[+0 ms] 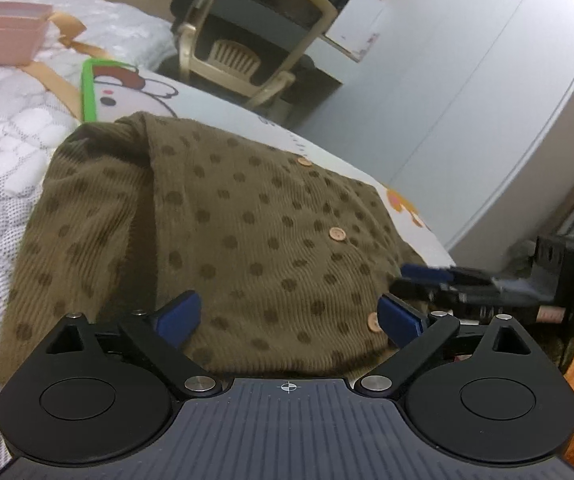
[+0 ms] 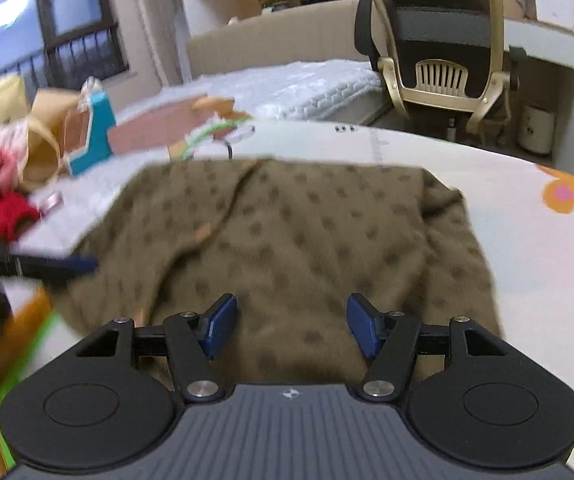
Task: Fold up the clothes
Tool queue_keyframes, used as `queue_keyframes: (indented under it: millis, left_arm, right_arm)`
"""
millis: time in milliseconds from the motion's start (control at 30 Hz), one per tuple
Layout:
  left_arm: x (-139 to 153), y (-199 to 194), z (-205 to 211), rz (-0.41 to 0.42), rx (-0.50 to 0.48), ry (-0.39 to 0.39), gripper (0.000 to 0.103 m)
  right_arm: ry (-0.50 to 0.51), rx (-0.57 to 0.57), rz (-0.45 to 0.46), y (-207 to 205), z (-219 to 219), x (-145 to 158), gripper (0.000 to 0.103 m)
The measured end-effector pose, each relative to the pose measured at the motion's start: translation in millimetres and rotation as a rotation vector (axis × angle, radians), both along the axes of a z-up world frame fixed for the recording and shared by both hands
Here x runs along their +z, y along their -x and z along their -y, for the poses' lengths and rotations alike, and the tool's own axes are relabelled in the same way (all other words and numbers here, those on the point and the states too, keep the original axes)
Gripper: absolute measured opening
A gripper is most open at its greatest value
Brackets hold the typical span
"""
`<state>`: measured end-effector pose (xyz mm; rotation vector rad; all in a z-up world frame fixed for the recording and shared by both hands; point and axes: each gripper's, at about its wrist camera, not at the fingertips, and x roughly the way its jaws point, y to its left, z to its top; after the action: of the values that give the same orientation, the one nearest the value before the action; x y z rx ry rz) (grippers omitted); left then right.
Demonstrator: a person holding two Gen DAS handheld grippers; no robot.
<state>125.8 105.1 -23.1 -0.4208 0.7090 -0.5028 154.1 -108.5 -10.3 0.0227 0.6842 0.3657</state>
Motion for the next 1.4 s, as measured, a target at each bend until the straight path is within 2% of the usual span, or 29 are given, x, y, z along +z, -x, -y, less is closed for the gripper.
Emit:
queue_keyframes:
  millis: [133,200,267,367,400,433,467,533,600,667,700,800,1033,1133,1233,1300,1333,1400]
  left_arm:
    - [11.9,-5.5,-32.1,0.016,0.105,0.023,0.098]
    - [14.5,-7.3,-50.9,0.023,0.242,-0.039,0.098]
    - [11.5,-6.3,-67.0,0.002,0.331,-0.080,0.098]
    - [-1.6,1.2,-78.9,-0.048,0.357,-0.099,0.097]
    - [-5.7,2.6,-78.0,-0.055,0.350,-0.106,0.093]
    - [-9.8,4.1,-77.0,-0.062,0.343,-0.114,0.080]
    - [-12.5,5.2,-76.1,-0.065,0.339,-0.121,0.071]
    - [-12.2,5.7,-74.5,-0.055,0.347,-0.132,0.035]
    - [-12.0,6.2,-72.9,-0.046,0.355,-0.143,0.031]
    - [-10.1,7.1,-72.0,-0.031,0.359,-0.149,0.014]
    - [-5.5,9.0,-73.0,-0.011,0.354,-0.141,0.012]
    - [5.2,14.8,-74.5,0.030,0.343,-0.113,0.012]
    - [18.4,11.9,-67.6,0.062,0.268,-0.022,0.012]
    - [18.9,5.9,-62.4,0.059,0.233,0.005,0.012]
    - [17.3,2.5,-69.7,0.050,0.254,0.026,0.012]
    - [16.8,8.2,-84.2,0.041,0.287,0.034,0.021]
    - [14.4,10.8,-92.2,0.028,0.302,0.035,0.037]
    - [8.5,15.3,-107.0,-0.001,0.331,0.035,0.055]
  right_arm:
    - [0.101,0.016,0.024,22.2,-0.2,6.9,0.065]
    - [0.112,0.019,0.021,21.3,-2.6,5.6,0.071]
    - [0.120,0.017,0.020,18.2,-8.2,4.3,0.078]
    - [0.154,0.022,0.027,15.1,-17.5,3.8,0.081]
    - [0.168,0.024,0.030,14.9,-19.9,4.7,0.081]
    - [0.179,0.027,0.035,14.7,-22.2,7.5,0.081]
    - [0.189,0.031,0.043,15.1,-24.1,11.1,0.081]
    - [0.213,0.042,0.079,18.5,-30.4,21.2,0.081]
    - [0.247,0.078,0.140,25.2,-45.0,32.6,0.081]
    - [0.282,0.120,0.202,32.0,-61.3,43.6,0.081]
    - [0.292,0.148,0.226,34.3,-70.5,47.2,0.081]
    - [0.289,0.248,0.236,31.5,-102.4,45.4,0.082]
    - [0.306,0.468,0.208,15.5,-192.7,18.4,0.082]
    - [0.309,0.501,0.166,-0.7,-224.4,6.4,0.082]
    - [0.330,0.474,0.148,-15.8,-243.7,-0.8,0.082]
    - [0.311,0.462,0.152,-14.4,-238.0,4.6,0.082]
    - [0.297,0.460,0.154,-12.5,-233.2,8.2,0.082]
    - [0.276,0.451,0.160,-8.0,-222.7,14.4,0.082]
